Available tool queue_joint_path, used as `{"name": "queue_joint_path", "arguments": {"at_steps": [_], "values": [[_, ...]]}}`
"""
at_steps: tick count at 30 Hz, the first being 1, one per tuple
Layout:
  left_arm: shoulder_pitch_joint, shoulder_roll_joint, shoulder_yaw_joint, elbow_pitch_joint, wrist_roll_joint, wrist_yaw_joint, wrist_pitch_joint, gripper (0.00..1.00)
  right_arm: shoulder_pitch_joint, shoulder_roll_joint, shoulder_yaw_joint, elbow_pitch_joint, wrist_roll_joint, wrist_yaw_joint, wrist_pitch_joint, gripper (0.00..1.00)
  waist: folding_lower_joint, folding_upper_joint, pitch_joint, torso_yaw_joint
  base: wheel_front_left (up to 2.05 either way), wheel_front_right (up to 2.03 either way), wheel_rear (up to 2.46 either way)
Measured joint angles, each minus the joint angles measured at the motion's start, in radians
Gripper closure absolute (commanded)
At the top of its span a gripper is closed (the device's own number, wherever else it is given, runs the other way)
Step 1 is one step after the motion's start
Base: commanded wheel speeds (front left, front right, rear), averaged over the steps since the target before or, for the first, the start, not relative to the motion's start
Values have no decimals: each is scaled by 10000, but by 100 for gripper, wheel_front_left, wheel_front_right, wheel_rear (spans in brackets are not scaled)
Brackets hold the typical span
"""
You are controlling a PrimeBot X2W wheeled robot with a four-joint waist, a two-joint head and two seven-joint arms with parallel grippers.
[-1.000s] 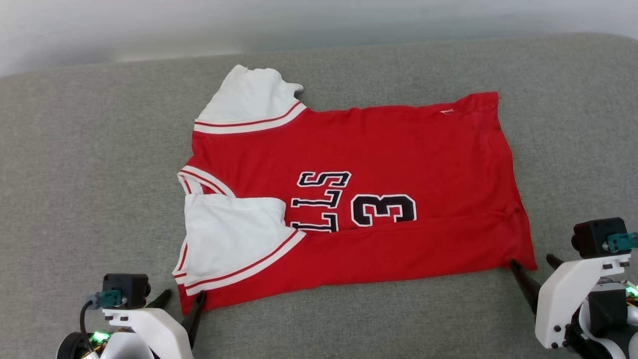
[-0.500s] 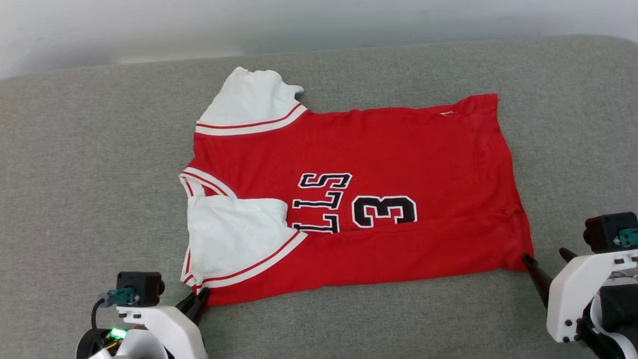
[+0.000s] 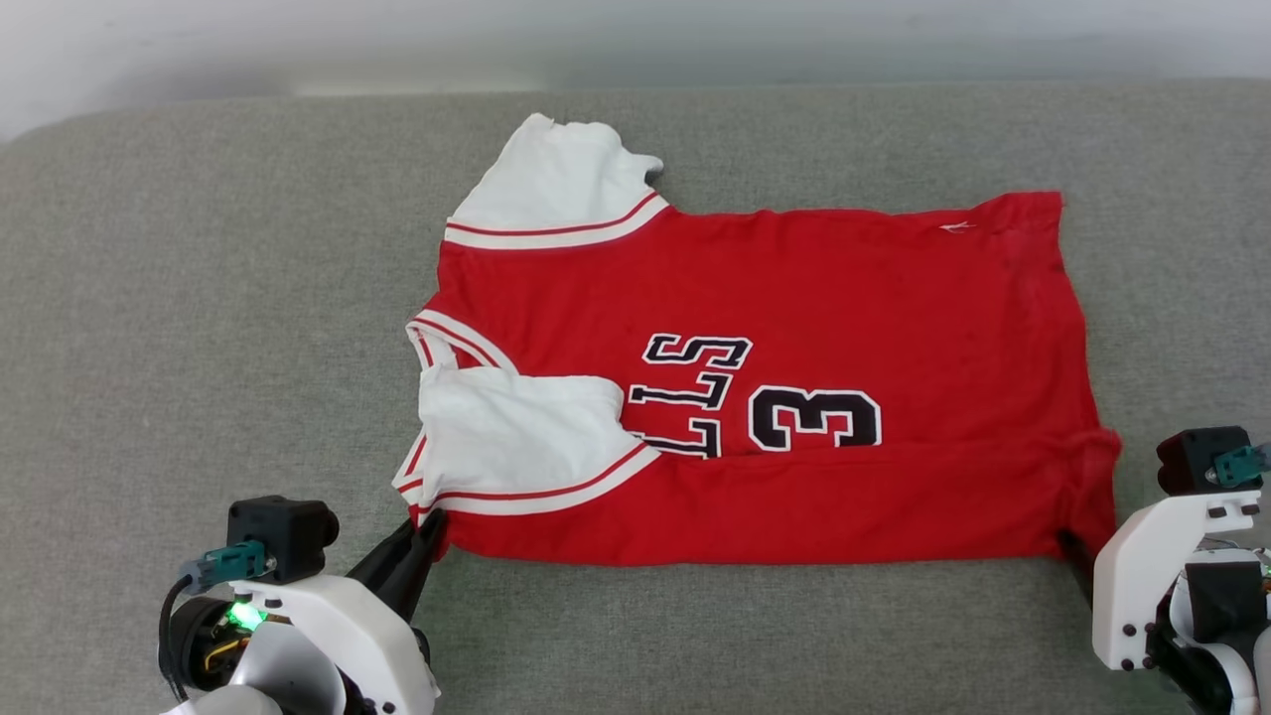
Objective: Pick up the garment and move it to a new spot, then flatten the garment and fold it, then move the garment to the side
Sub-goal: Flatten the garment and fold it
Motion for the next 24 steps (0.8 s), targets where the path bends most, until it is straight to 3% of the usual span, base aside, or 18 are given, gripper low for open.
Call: {"name": "queue_joint_path", "arguments": {"at_steps": [9, 10, 11, 24], "values": [[-57, 142, -27, -54, 61, 0, 61, 100, -222, -36, 134, 715, 128, -19, -88, 3, 0, 0, 421, 272, 0, 0, 0], [-57, 163, -46, -6, 69, -2, 109, 100, -244, -48, 140, 763, 148, -19, -71, 56, 0, 0, 439, 277, 0, 0, 0], [-56, 173, -65, 48, 69, -4, 132, 100, -261, -58, 148, 803, 176, -19, -69, 98, -1, 0, 442, 275, 0, 0, 0], [337, 176, -184, 654, -190, -142, 130, 100, 114, -123, 100, 740, 621, 8, -295, 100, 0, 0, -357, 65, 0, 0, 0]]}}
